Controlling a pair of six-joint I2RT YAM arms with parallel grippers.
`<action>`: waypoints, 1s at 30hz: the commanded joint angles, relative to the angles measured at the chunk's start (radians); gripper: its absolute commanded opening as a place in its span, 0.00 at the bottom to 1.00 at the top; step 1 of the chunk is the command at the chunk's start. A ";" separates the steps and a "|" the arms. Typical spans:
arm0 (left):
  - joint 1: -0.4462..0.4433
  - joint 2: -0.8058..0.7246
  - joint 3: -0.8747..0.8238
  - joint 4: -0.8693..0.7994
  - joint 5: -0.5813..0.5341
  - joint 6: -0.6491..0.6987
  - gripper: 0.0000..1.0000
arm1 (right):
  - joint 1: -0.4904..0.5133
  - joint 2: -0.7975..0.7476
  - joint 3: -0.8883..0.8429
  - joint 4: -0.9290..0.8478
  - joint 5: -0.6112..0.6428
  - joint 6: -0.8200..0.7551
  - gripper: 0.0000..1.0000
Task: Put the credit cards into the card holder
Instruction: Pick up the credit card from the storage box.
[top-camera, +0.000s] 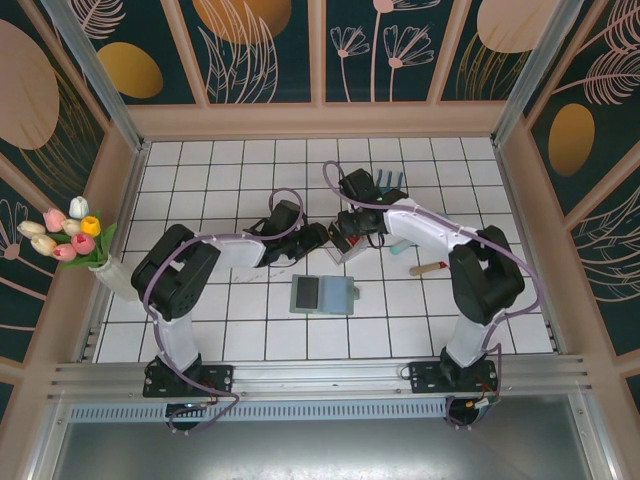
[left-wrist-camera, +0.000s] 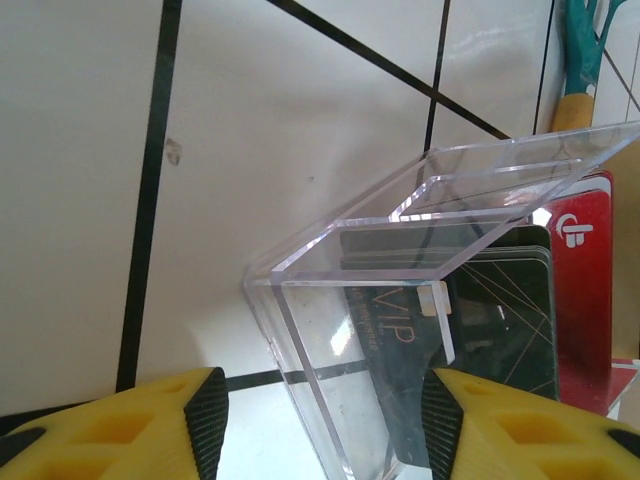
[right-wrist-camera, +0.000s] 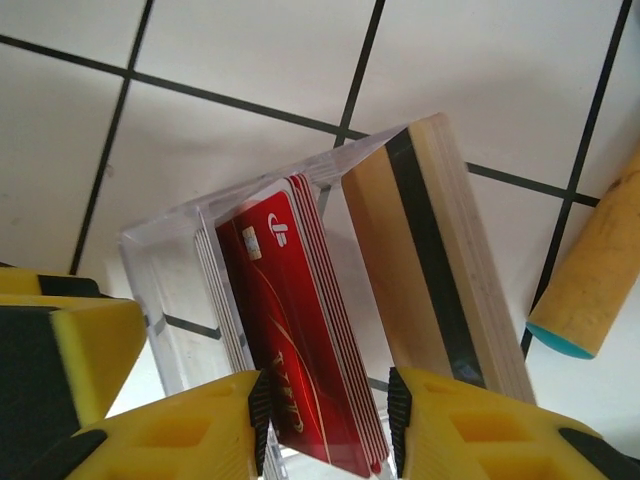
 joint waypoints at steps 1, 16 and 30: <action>0.011 0.045 -0.008 0.015 0.007 -0.017 0.58 | 0.006 0.036 0.047 -0.038 0.051 -0.048 0.39; 0.011 0.057 0.000 -0.005 0.001 0.001 0.58 | 0.042 0.117 0.068 -0.053 0.257 -0.084 0.35; 0.012 0.065 0.002 -0.012 0.000 0.007 0.57 | 0.042 0.076 0.089 -0.073 0.313 -0.091 0.30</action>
